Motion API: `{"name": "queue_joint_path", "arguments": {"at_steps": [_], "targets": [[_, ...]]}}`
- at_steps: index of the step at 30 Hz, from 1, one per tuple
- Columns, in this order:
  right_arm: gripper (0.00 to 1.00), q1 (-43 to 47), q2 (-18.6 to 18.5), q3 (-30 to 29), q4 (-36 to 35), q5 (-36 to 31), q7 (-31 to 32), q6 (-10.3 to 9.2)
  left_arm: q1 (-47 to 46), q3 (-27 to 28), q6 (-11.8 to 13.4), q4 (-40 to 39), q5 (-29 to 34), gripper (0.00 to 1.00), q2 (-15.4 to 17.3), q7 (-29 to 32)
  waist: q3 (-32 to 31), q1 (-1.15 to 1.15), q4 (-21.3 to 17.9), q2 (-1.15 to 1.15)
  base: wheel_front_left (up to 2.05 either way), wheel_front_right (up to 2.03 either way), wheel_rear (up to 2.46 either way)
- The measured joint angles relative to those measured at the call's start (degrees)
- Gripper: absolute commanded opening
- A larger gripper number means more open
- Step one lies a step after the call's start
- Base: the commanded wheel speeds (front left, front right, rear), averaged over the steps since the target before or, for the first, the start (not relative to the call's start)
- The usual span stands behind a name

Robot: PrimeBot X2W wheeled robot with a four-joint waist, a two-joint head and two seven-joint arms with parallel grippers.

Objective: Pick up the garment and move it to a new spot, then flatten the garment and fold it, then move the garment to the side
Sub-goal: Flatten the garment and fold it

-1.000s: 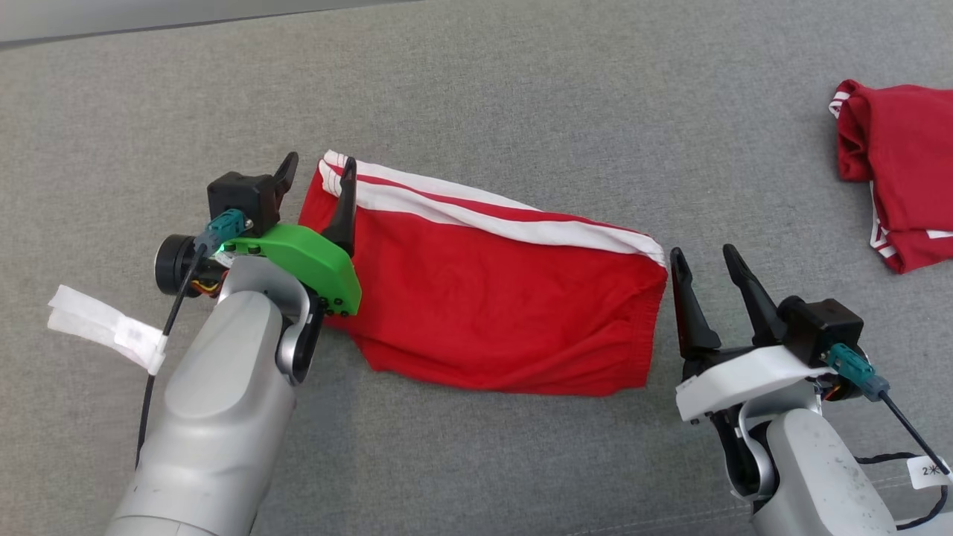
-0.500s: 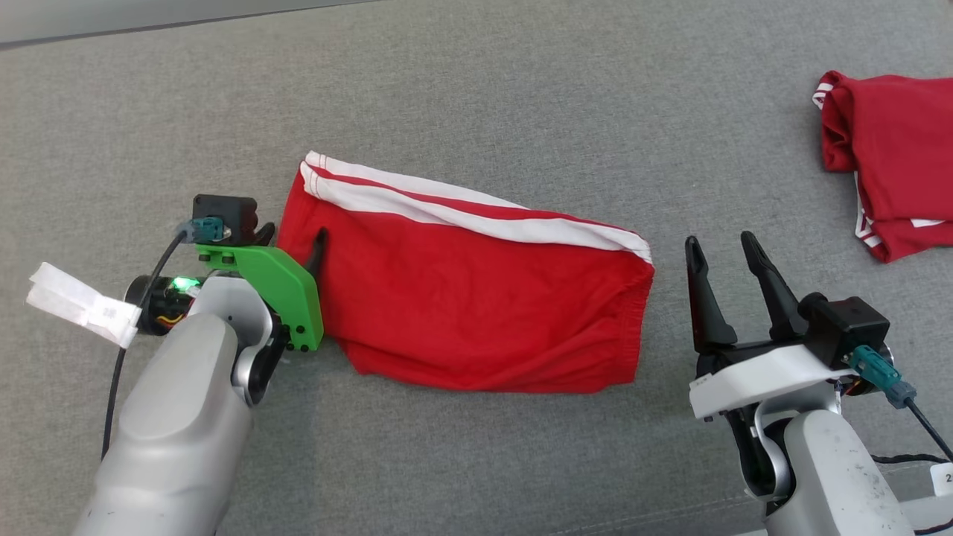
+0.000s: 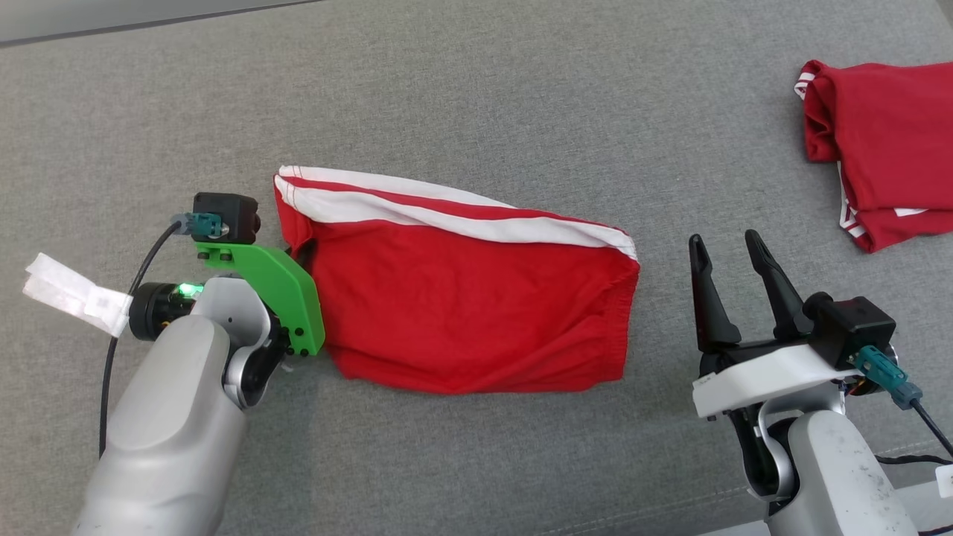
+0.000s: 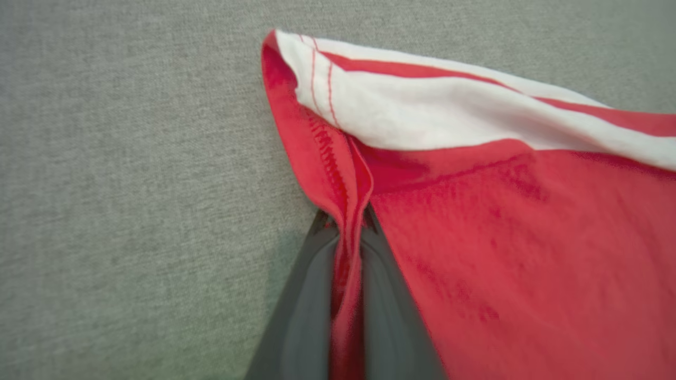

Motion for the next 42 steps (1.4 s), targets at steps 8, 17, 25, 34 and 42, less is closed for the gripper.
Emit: {"name": "queue_joint_path", "arguments": {"at_steps": [8,17,25,34,42], "targets": [[1.0,0.83,0.01,-1.6,0.2,-0.22,-0.43,0.0,3.82,1.21,1.63,-4.38,-1.07,0.0,0.3,-2.87,-1.71,0.0,0.87,0.0,0.0,0.0,0.0],[1.0,3.42,0.01,-5.91,0.14,-1.74,0.27,0.0,15.64,2.8,5.68,-12.36,-3.87,0.0,-0.89,-4.82,-5.64,0.0,4.04,0.0,0.0,0.0,0.0],[1.0,4.59,0.01,-6.13,-0.65,-2.18,1.35,0.0,22.89,3.19,8.56,-17.79,-5.89,0.0,-1.64,-3.91,-8.89,0.0,6.62,0.0,0.0,0.0,0.0],[1.0,5.95,0.01,-5.55,-0.67,-2.6,2.38,0.0,24.18,2.86,8.66,-18.69,-3.36,1.0,-1.78,-11.47,-11.11,0.0,6.89,0.0,0.0,0.0,0.0],[1.0,8.7,0.0,-7.15,-0.38,-3.2,3.1,0.0,23.97,2.58,8.25,-17.97,0.38,1.0,-1.78,-21.78,-14.29,0.0,7.02,0.0,0.0,0.0,0.0]]}}
